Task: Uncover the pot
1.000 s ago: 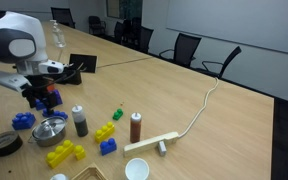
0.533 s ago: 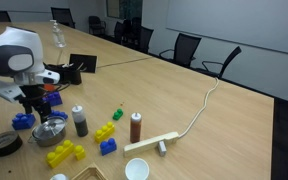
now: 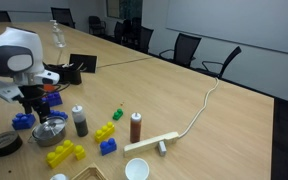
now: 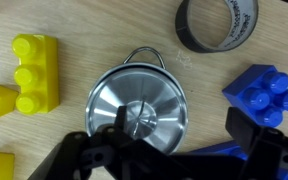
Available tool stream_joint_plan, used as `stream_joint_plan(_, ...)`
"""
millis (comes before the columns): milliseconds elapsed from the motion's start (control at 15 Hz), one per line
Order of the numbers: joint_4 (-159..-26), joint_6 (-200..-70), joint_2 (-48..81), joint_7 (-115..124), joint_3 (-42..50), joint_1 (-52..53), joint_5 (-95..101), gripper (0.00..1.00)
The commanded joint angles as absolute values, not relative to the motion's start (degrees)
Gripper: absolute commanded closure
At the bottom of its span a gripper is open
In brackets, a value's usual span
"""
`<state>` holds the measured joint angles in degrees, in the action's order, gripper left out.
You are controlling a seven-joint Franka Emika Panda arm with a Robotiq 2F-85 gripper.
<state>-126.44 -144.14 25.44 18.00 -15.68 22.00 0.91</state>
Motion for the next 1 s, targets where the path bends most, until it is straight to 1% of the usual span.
stream_joint_plan(0,-126.67,-144.47,25.26,19.57,-14.14,23.46,0.7,0.0)
stream_joint_plan(533,-128.77,-154.61,27.58,20.69,-12.77,24.92,1.02,0.0)
stream_joint_plan(933,-132.97,-163.6,27.87,22.65,-9.59,26.71,0.96,0.0)
